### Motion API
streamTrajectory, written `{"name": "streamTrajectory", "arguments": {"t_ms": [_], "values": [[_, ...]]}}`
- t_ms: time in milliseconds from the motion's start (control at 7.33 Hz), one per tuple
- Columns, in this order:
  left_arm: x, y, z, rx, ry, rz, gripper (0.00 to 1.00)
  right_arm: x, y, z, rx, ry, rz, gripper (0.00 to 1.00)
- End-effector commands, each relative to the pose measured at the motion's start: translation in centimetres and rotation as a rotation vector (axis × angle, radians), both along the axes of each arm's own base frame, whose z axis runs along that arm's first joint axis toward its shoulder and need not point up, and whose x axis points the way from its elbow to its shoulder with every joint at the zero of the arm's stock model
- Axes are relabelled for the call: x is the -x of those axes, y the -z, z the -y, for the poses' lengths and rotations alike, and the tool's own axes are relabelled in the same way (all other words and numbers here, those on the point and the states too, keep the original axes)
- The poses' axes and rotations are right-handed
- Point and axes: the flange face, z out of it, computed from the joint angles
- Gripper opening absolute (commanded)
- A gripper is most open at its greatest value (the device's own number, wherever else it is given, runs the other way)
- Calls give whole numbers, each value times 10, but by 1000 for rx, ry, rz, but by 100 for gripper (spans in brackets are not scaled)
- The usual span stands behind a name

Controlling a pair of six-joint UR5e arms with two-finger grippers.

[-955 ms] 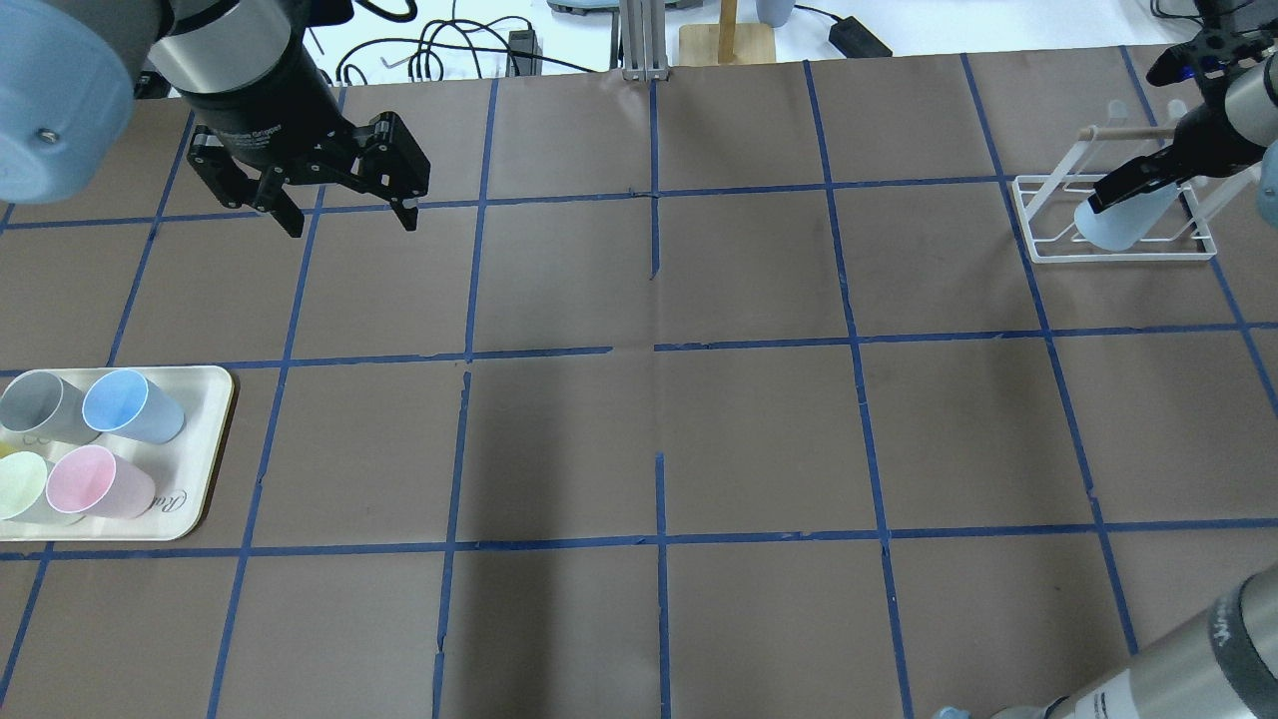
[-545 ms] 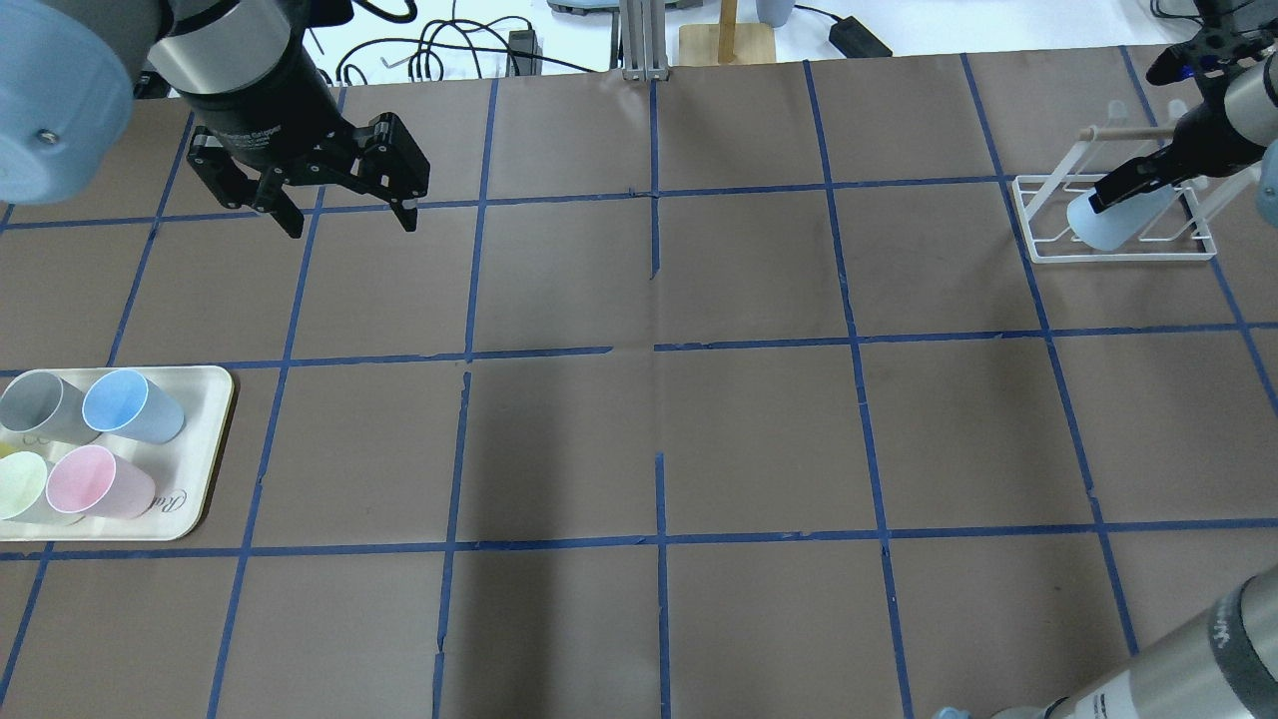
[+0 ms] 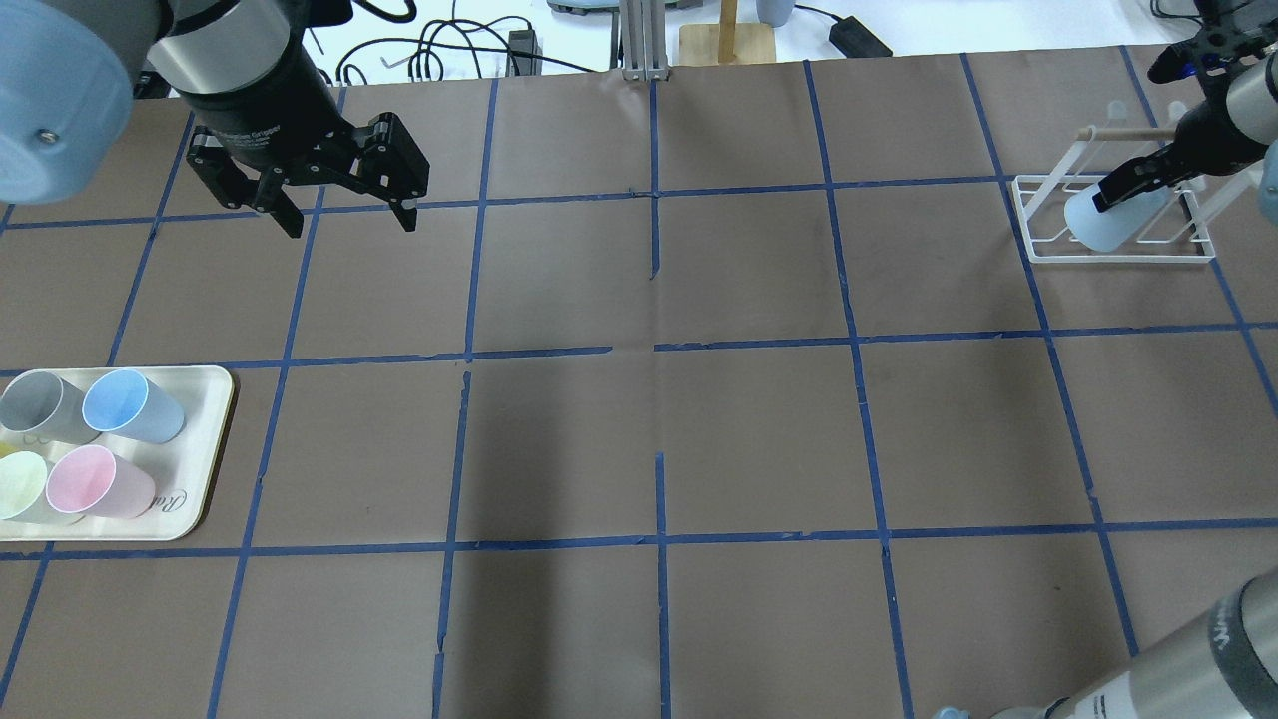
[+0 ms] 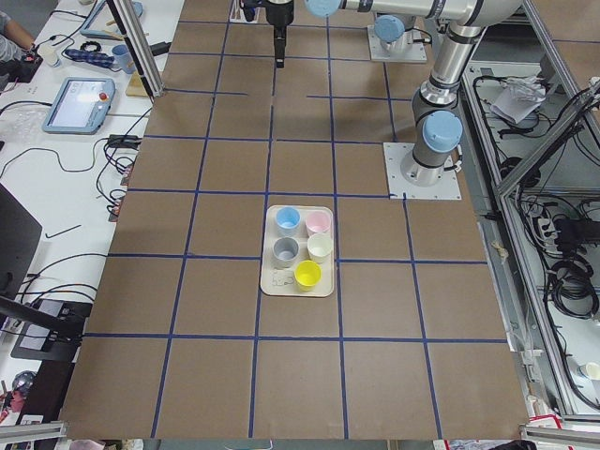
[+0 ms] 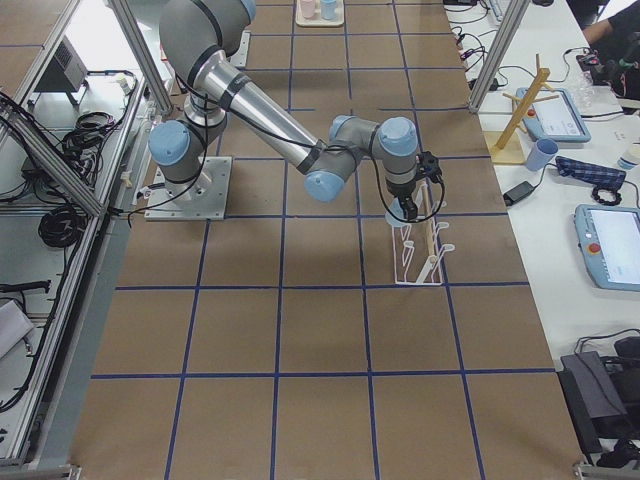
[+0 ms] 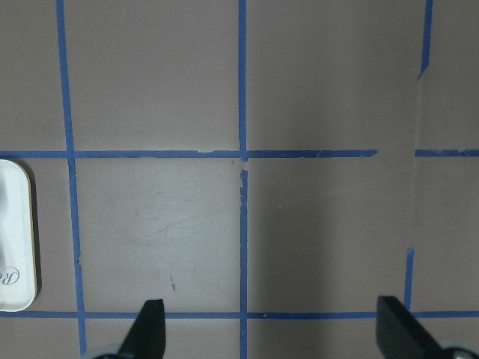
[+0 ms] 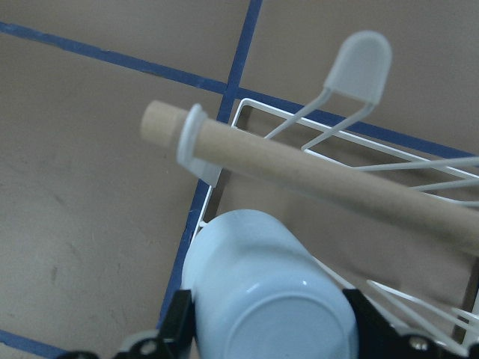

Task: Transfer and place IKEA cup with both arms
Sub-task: 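Lift the light blue cup off the rack with the right gripper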

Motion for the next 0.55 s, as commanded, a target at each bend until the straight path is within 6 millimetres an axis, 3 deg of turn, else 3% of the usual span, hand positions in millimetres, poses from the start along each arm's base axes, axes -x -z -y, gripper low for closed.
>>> {"name": "streamTrajectory", "arguments": {"t_ms": [0,409], "values": [[-1,-1,0,2,-1,0,100,-3,-16,-4,14,0,-16,47],[0,-6,1,11,-4,-16,100,-11,-52,-22,-8,0,-15,47]]}}
